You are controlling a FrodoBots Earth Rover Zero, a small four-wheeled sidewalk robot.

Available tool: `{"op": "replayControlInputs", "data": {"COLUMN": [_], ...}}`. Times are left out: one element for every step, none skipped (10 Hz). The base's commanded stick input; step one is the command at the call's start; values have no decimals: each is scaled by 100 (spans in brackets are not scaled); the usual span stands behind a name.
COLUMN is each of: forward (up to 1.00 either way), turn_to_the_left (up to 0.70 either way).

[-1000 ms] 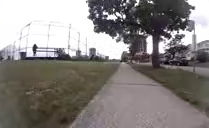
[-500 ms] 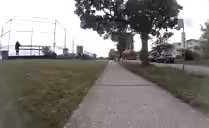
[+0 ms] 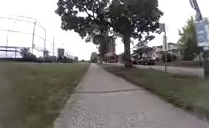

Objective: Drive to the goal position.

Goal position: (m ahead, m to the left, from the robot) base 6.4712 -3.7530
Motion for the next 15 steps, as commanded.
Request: {"op": "replayControlInputs", "data": {"forward": [70,70,70,70,70,70,70,70,70,70,70,70,70,70,70], "turn_to_the_left": [0,0,0,0,0,0,0,0,0,3,13,23,33,35,35]}}
